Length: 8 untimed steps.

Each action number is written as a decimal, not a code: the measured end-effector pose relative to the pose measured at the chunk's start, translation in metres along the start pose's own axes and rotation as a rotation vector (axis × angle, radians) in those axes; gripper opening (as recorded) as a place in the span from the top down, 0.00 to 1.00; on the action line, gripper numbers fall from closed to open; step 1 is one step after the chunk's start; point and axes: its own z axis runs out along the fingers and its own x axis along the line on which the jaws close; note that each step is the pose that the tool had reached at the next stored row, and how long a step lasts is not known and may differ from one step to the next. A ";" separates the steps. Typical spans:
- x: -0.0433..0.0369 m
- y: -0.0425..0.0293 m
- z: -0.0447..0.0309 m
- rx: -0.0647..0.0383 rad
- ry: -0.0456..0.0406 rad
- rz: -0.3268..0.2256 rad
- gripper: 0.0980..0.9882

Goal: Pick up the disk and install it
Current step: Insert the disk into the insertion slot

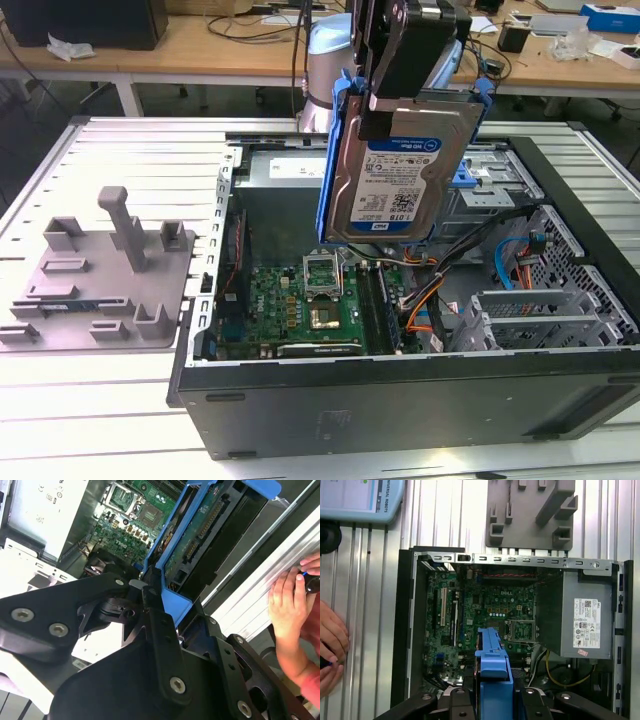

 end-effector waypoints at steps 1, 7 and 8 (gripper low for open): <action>0.0000 0.0000 0.0000 0.000 0.0000 0.000 0.70; 0.0000 0.0000 0.0000 0.002 0.0001 0.000 0.70; 0.0008 0.0000 0.0002 0.011 0.0004 0.001 0.70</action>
